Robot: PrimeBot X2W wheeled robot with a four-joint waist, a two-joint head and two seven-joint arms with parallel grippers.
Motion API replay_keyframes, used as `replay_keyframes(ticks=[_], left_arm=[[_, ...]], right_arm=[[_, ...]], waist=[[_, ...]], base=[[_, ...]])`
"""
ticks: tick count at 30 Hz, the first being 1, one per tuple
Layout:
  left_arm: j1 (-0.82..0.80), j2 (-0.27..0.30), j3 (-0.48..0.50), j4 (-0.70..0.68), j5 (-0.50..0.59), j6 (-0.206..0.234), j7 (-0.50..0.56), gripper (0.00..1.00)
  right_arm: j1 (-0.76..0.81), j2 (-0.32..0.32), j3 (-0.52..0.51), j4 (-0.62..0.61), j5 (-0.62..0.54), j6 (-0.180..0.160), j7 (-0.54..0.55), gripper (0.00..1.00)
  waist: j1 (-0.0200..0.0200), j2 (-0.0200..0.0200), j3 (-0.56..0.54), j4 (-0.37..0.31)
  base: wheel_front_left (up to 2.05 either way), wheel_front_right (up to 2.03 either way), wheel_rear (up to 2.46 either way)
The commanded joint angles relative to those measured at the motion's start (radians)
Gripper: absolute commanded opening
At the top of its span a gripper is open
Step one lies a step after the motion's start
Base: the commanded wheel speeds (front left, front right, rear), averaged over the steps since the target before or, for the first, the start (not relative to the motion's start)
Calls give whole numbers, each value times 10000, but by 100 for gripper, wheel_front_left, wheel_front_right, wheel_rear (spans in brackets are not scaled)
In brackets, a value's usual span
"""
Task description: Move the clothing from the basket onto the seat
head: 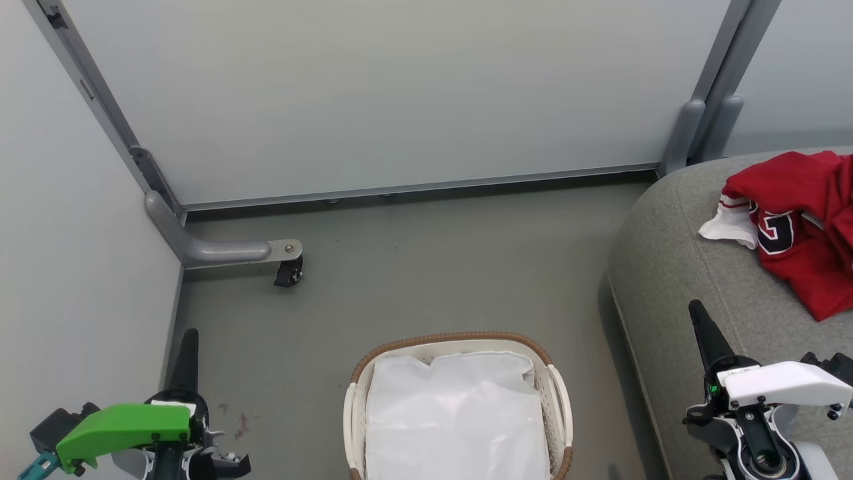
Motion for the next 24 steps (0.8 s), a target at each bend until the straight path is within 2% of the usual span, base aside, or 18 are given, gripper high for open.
replay_keyframes(ticks=[1, 24], left_arm=[[-233, 59, 77, -103, -231, -60, 67, 0], [-297, 64, 335, -315, -1694, -66, 525, 0]], right_arm=[[65, -62, -54, -92, 226, -1, 67, 0], [126, -81, -166, -246, 2015, -3, 514, 0]], waist=[[0, 0, -2, 2], [0, 0, -32, 22]], base=[[0, 0, 0], [0, 0, 0]])
